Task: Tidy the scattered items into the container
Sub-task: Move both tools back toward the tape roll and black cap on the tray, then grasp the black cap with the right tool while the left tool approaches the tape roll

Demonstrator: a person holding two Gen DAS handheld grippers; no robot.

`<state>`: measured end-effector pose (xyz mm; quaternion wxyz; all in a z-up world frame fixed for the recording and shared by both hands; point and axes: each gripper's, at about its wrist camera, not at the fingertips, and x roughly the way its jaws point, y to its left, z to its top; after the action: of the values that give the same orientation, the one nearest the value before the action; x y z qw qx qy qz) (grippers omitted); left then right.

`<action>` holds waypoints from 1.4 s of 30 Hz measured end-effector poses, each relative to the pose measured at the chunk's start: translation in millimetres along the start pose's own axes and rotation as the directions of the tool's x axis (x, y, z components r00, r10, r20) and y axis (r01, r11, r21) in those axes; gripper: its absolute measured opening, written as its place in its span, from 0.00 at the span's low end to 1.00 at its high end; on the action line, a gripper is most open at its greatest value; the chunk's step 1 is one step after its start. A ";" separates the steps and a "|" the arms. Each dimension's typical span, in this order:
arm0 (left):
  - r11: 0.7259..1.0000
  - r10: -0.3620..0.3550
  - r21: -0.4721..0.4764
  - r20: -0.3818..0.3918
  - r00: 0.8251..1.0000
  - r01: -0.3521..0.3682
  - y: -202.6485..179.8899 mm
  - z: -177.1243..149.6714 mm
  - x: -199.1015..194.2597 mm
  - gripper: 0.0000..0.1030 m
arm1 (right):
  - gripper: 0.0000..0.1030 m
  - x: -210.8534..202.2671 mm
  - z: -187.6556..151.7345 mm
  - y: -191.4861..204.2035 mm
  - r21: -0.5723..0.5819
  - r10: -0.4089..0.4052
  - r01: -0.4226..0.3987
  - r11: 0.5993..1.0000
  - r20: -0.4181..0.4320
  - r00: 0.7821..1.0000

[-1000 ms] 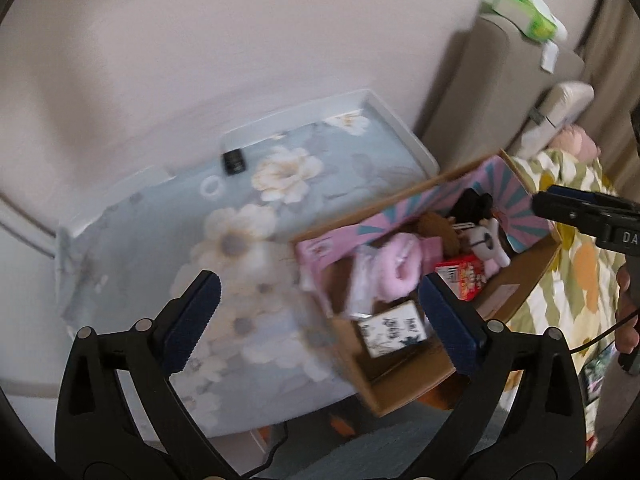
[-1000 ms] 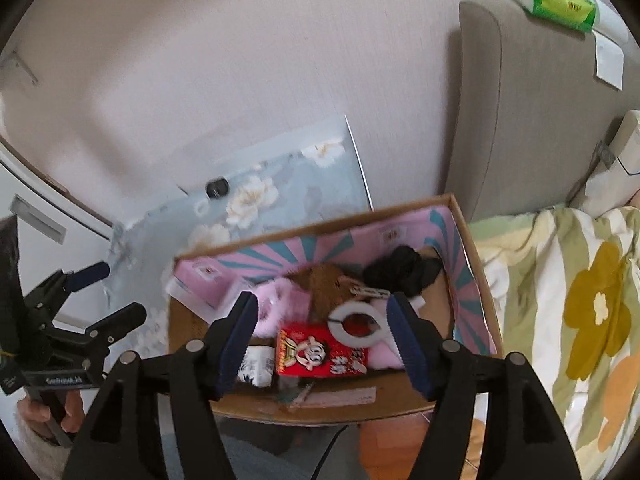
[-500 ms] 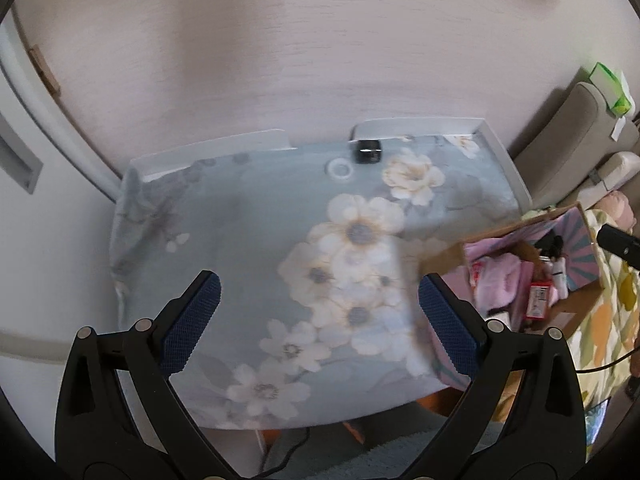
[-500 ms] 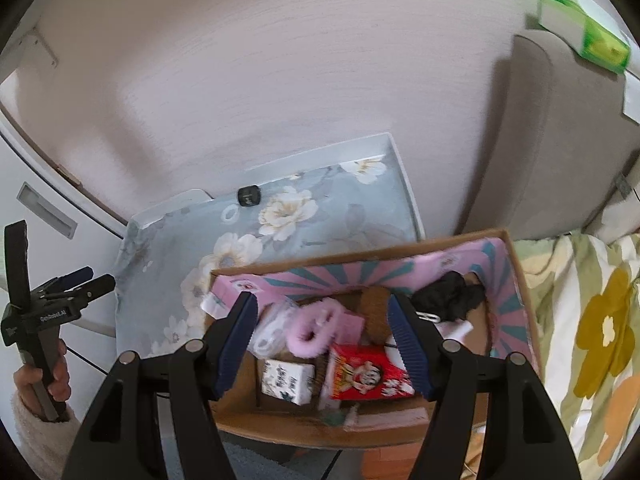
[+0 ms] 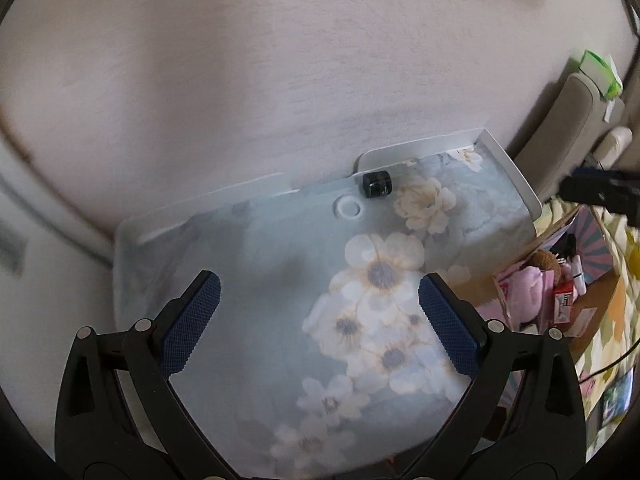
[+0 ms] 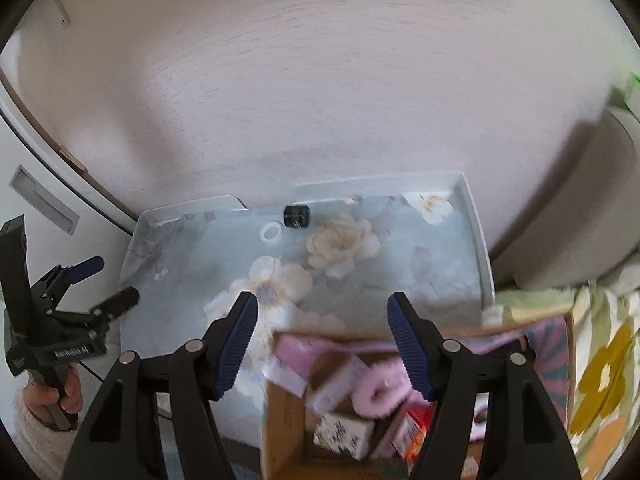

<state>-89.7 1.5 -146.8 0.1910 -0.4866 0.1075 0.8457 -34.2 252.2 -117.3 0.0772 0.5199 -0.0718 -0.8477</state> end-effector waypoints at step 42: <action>0.981 -0.107 0.156 -0.034 0.994 0.111 -28.3 32.0 214.6 0.95 | 0.32 252.0 62.4 -3.7 0.111 -0.050 0.095 0.989 -0.350 0.935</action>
<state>-199.9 85.8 -316.0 0.2736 -0.4858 0.1497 0.8165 -202.8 206.6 -309.3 0.0245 0.6671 -0.0911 -0.7390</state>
